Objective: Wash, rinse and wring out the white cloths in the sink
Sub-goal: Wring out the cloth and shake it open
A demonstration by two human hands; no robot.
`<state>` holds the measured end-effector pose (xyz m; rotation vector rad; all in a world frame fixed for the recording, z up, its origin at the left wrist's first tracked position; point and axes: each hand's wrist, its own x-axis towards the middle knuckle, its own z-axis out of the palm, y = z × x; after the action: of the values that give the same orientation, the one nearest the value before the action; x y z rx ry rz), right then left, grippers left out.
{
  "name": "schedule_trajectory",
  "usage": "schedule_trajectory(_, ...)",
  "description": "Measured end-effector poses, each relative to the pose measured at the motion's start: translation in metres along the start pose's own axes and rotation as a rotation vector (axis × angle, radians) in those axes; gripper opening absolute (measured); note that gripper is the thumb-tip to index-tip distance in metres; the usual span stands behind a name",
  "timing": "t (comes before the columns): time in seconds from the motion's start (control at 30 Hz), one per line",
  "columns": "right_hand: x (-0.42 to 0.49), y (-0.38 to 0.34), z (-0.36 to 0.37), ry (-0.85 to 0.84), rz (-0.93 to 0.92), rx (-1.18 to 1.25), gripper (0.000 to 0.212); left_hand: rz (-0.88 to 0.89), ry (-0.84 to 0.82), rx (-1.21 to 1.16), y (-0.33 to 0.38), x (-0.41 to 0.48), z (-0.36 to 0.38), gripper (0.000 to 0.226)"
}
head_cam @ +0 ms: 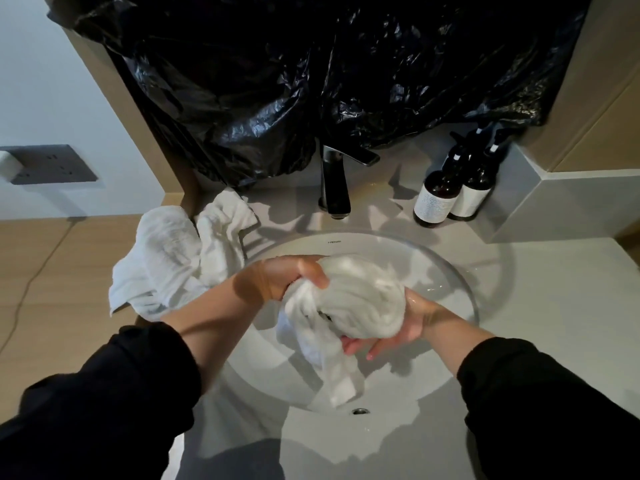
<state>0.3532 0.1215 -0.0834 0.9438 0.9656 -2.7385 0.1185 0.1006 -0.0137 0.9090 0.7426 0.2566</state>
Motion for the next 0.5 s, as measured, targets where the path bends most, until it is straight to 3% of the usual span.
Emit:
schedule_trajectory(0.07, -0.008, 0.001, -0.003, -0.031, -0.007, 0.052, 0.093, -0.047, -0.018, 0.091, 0.001, -0.001, -0.001, 0.079)
schedule_trajectory(0.2, -0.026, -0.004, -0.013, -0.061, -0.004, -0.147, 0.099, -0.161, 0.013, 0.504, 0.004, -0.005, 0.001, 0.061)
schedule_trajectory(0.3, -0.037, -0.021, -0.001, 0.111, 0.034, -0.511, 0.09, -0.384, 0.23, 0.937, 0.005, -0.009, 0.008, 0.038)
schedule_trajectory(0.4, -0.031, -0.034, 0.025, 0.241, 0.021, -1.012, 0.067, -0.626, 0.215, 0.953, 0.008, -0.005, 0.008, 0.042)
schedule_trajectory(0.5, -0.023, -0.038, 0.044, 0.375, -0.009, -1.395, 0.049, -0.667, 0.191, 0.898, 0.011, -0.001, 0.006, 0.032)
